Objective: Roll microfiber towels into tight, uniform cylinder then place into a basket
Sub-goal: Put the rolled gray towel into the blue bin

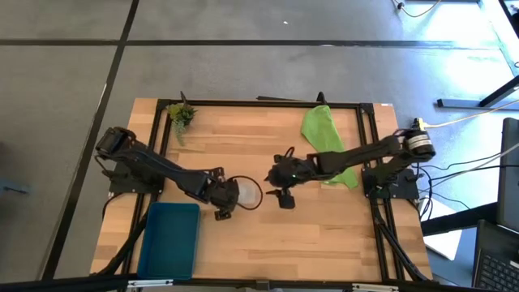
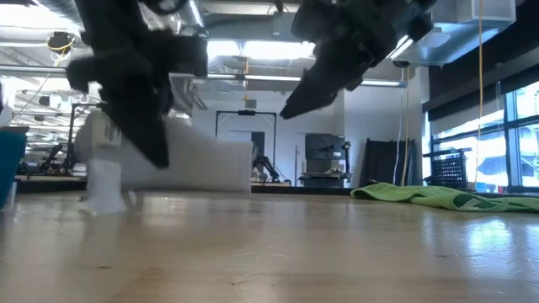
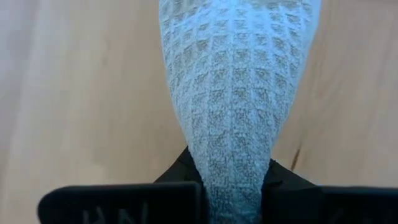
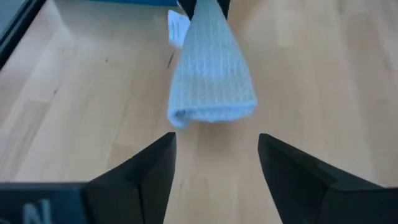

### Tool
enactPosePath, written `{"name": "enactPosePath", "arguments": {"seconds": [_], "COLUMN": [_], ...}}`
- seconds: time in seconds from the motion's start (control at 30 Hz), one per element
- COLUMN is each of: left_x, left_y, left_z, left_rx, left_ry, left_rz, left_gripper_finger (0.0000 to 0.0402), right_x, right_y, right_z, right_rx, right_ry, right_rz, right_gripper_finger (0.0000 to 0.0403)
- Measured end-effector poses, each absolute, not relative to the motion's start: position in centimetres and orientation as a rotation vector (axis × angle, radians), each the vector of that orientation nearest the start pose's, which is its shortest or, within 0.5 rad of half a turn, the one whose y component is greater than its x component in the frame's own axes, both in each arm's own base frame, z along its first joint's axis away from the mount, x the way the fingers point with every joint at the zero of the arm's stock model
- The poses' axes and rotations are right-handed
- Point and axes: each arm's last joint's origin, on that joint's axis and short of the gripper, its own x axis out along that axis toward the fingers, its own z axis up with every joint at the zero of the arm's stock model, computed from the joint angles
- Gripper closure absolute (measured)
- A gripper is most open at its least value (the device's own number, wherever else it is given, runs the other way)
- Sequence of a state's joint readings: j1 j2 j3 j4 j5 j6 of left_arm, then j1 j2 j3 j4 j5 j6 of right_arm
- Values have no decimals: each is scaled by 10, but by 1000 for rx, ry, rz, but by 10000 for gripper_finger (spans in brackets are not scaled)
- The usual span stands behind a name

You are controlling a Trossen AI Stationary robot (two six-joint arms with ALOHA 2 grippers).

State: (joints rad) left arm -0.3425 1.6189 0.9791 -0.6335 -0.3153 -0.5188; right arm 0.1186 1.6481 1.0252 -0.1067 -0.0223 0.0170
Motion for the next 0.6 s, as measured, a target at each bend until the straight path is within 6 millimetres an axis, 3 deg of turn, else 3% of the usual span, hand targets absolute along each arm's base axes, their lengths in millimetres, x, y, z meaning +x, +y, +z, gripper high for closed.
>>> {"name": "enactPosePath", "arguments": {"seconds": [0.13, 0.6], "left_x": [266, 199], "left_y": [-93, -95], "left_z": [197, 263], "left_rx": [-30, 35], "left_ry": [1114, 1014], "left_rz": [300, 231], "left_gripper_finger": [365, 365], "right_x": [336, 330], "right_y": [52, 71], "right_z": [221, 224], "right_rx": [-52, -72], "right_ry": [705, 704], "right_rz": [110, 154], "right_gripper_finger": [175, 175]}}
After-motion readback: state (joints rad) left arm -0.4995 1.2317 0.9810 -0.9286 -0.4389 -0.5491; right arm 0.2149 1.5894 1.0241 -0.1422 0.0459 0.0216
